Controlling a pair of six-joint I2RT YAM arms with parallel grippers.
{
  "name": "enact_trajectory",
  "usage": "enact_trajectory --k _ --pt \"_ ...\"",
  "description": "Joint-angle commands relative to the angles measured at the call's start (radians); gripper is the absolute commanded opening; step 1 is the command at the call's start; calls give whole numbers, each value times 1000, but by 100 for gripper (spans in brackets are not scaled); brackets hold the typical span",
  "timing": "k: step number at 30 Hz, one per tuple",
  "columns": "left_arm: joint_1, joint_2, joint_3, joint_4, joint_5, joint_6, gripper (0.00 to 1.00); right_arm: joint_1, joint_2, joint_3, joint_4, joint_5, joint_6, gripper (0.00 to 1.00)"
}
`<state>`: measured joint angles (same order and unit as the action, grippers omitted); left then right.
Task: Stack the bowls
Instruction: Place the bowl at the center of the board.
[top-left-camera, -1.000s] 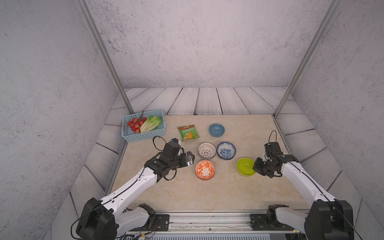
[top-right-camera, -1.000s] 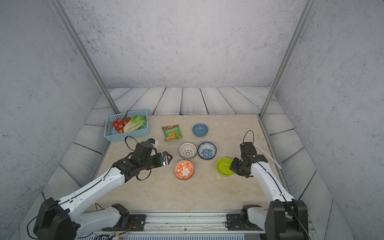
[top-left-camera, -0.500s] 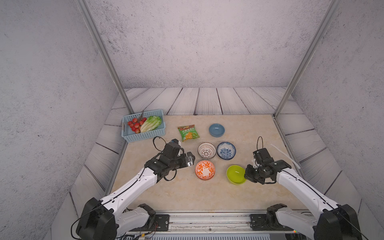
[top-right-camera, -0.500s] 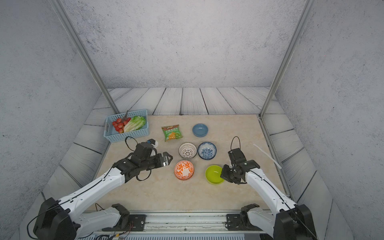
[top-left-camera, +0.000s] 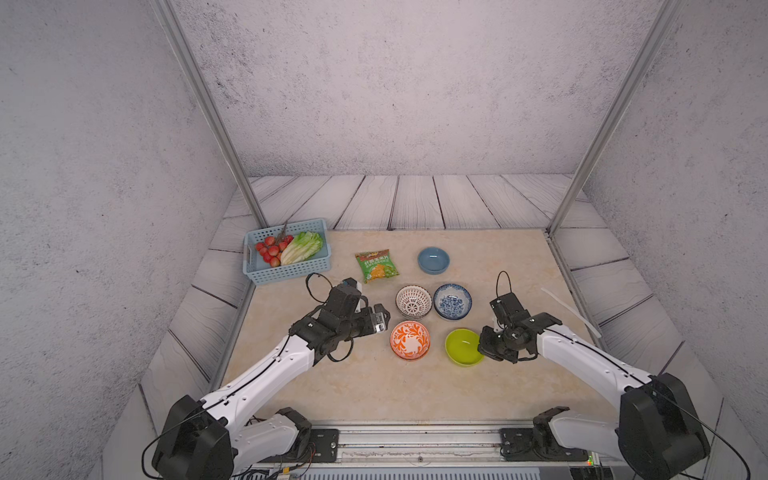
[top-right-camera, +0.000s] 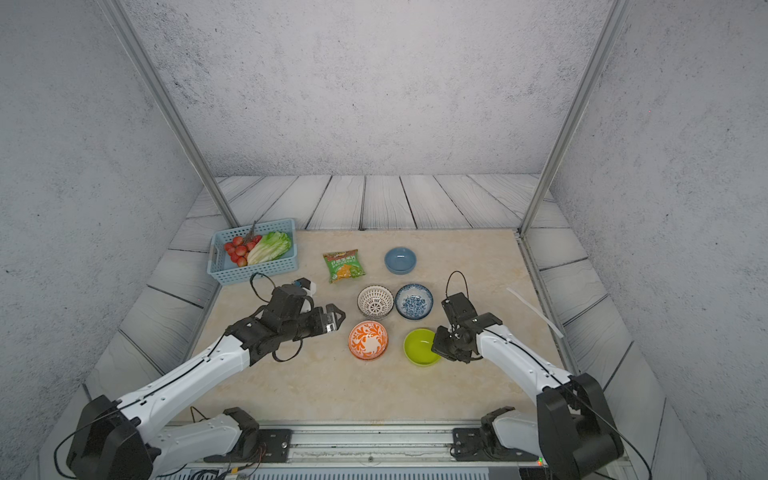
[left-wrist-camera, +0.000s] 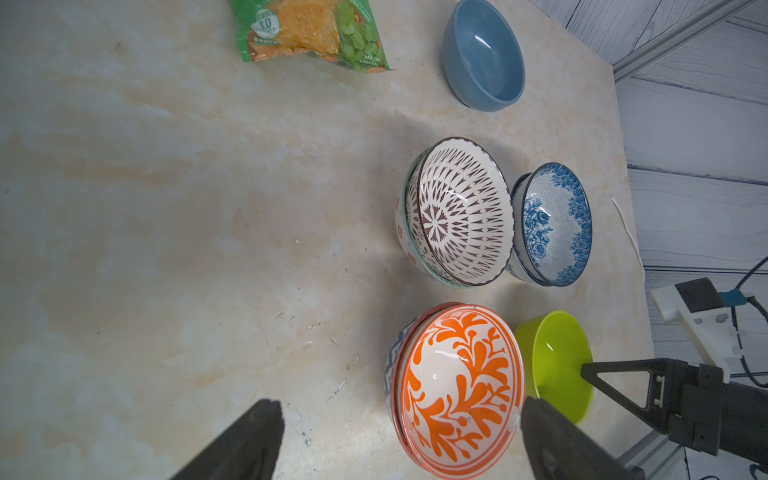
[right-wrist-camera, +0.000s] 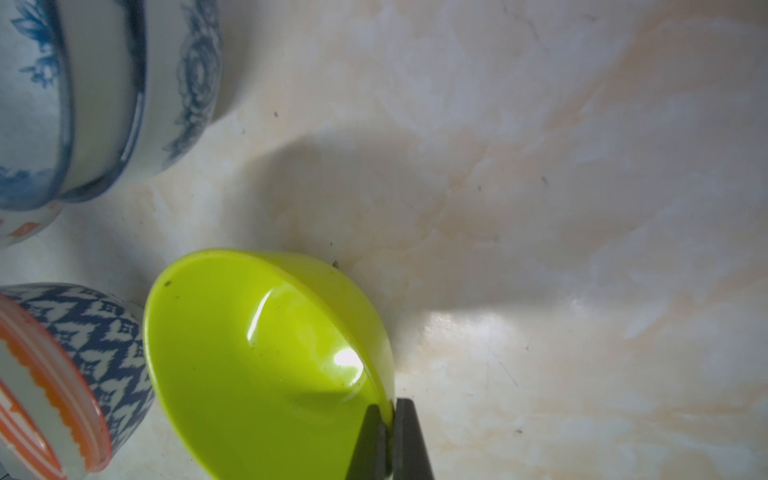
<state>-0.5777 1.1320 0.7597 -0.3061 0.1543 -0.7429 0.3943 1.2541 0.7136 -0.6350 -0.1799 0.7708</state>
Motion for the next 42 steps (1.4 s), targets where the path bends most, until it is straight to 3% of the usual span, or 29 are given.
enact_trajectory --k 1,17,22,23,25,34,36,42 --pt "10 2 -7 1 1 -3 95 13 20 30 27 31 13 0" --pt "10 -6 -13 6 0 -3 94 29 115 70 52 48 18 1" --pt "10 -7 -14 7 0 -4 94 30 59 71 17 66 17 31" --pt "11 -8 -14 7 0 -3 94 29 40 75 0 70 12 43" --pt "10 -8 -14 7 0 -4 94 29 6 86 -27 74 -2 55" --pt "10 -14 -16 5 1 -7 94 29 -54 221 -159 206 -105 62" --pt "11 -14 -16 4 4 -7 94 28 -46 265 -171 233 -128 68" --pt "10 -6 -9 1 -5 -7 97 23 95 490 -214 276 -246 74"
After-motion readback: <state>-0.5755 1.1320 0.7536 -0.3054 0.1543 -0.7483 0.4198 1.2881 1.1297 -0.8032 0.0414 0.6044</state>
